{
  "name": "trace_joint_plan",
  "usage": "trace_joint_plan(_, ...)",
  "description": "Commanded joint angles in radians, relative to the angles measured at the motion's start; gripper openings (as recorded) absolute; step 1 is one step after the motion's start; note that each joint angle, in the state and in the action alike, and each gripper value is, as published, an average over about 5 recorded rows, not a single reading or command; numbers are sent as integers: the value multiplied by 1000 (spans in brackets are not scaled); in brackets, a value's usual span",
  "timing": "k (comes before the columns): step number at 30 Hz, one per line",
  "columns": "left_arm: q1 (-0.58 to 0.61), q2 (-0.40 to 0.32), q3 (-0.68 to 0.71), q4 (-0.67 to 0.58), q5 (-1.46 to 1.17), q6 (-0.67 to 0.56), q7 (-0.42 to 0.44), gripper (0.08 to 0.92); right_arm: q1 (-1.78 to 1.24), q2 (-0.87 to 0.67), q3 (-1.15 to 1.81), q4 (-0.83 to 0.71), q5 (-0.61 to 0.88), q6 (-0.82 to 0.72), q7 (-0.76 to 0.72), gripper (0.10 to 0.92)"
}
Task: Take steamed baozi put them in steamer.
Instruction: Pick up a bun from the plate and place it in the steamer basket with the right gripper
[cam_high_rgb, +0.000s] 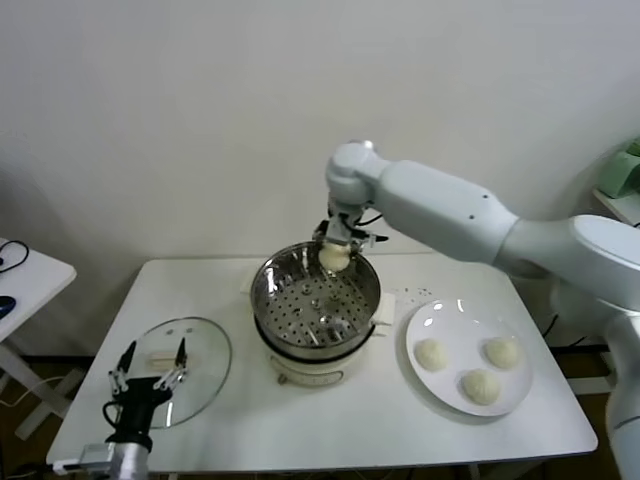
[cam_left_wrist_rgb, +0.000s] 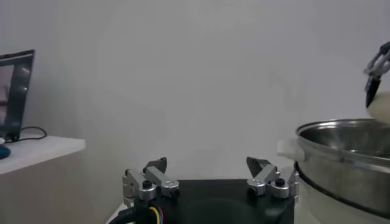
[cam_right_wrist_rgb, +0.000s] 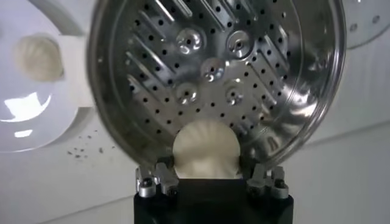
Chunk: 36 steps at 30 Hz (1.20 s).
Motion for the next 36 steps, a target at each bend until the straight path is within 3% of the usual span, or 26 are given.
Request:
trace_joint_plan(1, 8, 12, -9, 0, -21, 5, -10, 823, -80, 123, 11, -122, -130, 57, 7, 696)
trace_joint_plan(22, 11, 3, -4, 13, -16, 6, -10, 823, -111, 120, 33, -159, -170, 70, 18, 699)
trace_joint_plan(30, 8, 2, -5, 12, -16, 10, -11, 823, -100, 112, 35, -146, -163, 71, 8, 814)
trace_joint_plan(36, 5, 1, -6, 14, -16, 12, -12, 823, -34, 54, 27, -66, -77, 55, -16, 822)
